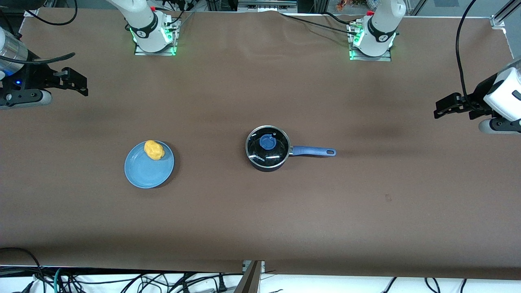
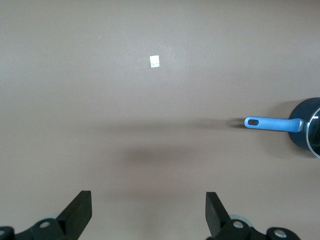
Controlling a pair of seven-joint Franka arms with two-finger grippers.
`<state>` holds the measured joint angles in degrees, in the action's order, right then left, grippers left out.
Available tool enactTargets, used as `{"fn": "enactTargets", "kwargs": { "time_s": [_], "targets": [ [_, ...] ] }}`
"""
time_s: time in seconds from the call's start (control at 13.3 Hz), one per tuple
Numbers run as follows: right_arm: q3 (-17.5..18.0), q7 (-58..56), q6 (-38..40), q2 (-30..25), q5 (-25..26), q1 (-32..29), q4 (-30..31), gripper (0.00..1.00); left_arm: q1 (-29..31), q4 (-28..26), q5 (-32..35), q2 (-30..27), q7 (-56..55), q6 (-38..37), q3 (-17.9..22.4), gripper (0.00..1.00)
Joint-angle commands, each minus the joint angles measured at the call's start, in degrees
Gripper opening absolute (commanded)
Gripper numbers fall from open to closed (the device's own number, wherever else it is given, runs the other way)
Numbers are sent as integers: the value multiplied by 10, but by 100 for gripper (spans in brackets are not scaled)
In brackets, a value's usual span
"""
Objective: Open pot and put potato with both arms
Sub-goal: 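Reach the left gripper to the blue knob of the glass lid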
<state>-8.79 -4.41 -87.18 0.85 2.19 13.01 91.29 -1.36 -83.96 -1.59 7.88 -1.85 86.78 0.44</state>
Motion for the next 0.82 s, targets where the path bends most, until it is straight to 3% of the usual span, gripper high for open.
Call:
{"fn": "enactTargets", "kwargs": {
  "time_s": [0.0, 0.38, 0.75],
  "targets": [
    [4, 1, 4, 2, 1, -4, -10, 100, 3, -16, 8, -16, 6, 5, -4, 100],
    [4, 1, 4, 2, 1, -4, -10, 100, -7, -19, -13, -4, -4, 13, -17, 100],
    [3, -1, 4, 3, 1, -4, -10, 100, -25, -39, -8, 41, -231, 108, -136, 100]
  ]
}}
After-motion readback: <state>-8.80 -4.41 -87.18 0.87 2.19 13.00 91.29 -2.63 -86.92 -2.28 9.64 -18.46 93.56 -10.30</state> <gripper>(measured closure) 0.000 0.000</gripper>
